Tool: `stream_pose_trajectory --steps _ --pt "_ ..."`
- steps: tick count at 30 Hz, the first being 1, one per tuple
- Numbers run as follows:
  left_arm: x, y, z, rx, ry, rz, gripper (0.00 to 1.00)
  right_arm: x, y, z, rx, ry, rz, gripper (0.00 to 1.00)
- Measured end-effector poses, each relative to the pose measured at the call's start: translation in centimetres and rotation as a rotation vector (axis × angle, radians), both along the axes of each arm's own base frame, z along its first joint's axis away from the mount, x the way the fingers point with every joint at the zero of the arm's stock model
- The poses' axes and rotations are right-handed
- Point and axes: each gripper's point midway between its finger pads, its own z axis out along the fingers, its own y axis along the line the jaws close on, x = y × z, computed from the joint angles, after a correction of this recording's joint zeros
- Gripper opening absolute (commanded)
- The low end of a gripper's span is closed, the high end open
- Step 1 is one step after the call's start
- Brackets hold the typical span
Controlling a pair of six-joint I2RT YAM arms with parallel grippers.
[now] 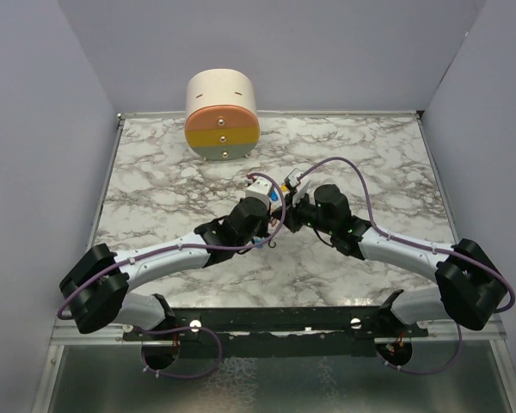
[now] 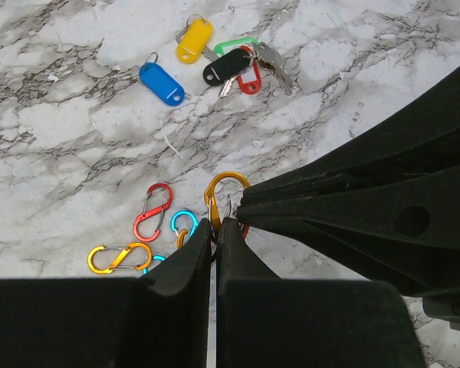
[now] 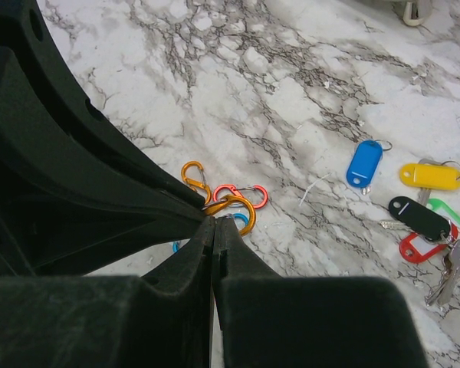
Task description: Put the keys on the keyring
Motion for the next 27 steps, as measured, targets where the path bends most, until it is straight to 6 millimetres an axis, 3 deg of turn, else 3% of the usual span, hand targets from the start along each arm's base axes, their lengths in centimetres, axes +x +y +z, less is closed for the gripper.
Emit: stream_pose_trajectory --steps 27 --pt "-0.76 0.35 0.49 -0.027 0.006 -0.015 0.0 0.65 -0.74 0.23 -0.02 -0.037 -0.049 0.01"
